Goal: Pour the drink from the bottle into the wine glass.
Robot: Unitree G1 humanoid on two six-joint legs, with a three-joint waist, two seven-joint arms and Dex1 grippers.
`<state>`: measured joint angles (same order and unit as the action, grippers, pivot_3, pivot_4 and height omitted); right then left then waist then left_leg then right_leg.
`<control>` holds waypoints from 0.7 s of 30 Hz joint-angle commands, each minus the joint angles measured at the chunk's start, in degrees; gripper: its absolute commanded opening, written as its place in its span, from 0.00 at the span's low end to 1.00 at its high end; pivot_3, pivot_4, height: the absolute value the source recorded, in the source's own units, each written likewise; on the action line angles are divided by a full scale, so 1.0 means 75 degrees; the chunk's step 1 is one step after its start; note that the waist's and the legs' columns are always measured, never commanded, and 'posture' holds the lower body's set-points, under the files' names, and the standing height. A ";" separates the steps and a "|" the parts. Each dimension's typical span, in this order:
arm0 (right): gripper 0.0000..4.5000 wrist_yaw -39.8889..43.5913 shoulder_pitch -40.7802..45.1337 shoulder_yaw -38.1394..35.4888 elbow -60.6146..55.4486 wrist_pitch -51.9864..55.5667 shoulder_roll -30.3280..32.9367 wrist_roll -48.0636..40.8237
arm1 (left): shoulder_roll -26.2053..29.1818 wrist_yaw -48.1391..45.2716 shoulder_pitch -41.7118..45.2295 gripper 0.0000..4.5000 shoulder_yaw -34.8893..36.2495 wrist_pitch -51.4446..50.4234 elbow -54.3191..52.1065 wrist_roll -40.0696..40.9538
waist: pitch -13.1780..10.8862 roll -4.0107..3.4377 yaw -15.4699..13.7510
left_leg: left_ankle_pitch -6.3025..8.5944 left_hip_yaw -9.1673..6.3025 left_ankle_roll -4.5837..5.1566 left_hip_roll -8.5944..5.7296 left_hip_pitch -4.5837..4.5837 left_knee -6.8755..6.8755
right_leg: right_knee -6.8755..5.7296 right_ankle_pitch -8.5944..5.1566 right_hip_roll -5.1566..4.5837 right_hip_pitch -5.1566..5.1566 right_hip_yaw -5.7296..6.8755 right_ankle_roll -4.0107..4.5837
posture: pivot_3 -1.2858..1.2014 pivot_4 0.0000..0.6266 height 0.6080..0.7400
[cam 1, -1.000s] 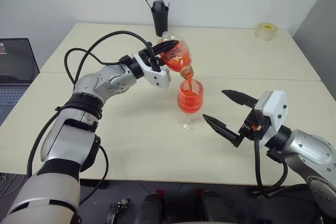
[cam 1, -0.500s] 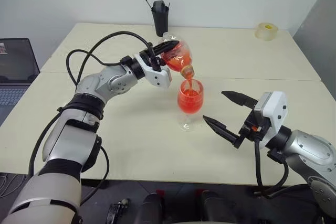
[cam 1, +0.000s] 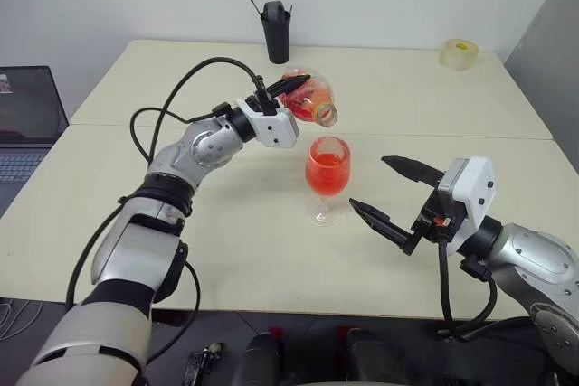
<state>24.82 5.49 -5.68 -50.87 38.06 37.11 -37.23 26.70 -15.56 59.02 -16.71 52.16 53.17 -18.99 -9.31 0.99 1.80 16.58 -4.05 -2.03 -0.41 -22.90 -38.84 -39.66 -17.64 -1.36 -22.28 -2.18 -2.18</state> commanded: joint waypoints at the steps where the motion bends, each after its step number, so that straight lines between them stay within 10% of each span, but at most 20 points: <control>1: 1.00 0.0005 0.0165 -0.0160 -0.0073 -0.0087 0.0028 -0.0059 | -0.0198 -0.1019 -0.0032 0.20 0.0668 -0.0705 -0.0658 0.1523 | 0.0000 0.0000 0.0005 | 0.0000 0.0000 0.0000 0.0000 0.0000 0.0000 | -0.0001 0.0000 0.0001 0.0000 0.0001 0.0000 | 0.52 0.24 1.00; 7: 1.00 0.0021 0.0646 -0.0247 0.0102 -0.0109 -0.0041 -0.0253 | -0.0605 -0.1851 -0.0371 0.19 0.1732 -0.3782 -0.1454 0.3271 | 0.0000 0.0000 0.0025 | 0.0000 -0.0001 0.0001 0.0001 0.0001 -0.0004 | -0.0006 0.0000 0.0002 0.0000 -0.0002 0.0000 | 0.52 0.24 1.00; 21: 1.00 -0.0843 0.3469 -0.0665 0.1207 0.2298 0.0583 -0.2811 | -0.0624 0.0229 -0.1540 0.17 0.3306 -0.8872 -0.2581 0.3600 | 0.0001 0.0001 0.0069 | 0.0001 -0.0017 0.0001 0.0004 0.0000 -0.0009 | -0.0027 0.0000 0.0001 -0.0010 -0.0002 0.0001 | 0.52 0.24 1.00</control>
<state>19.97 29.45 -9.86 -42.12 53.25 40.99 -54.92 21.56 -15.41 46.84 6.83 -13.06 38.50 7.42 -9.30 1.00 2.32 16.59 -4.18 -2.02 -0.38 -22.90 -38.91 -39.86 -17.65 -1.36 -22.35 -2.20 -2.17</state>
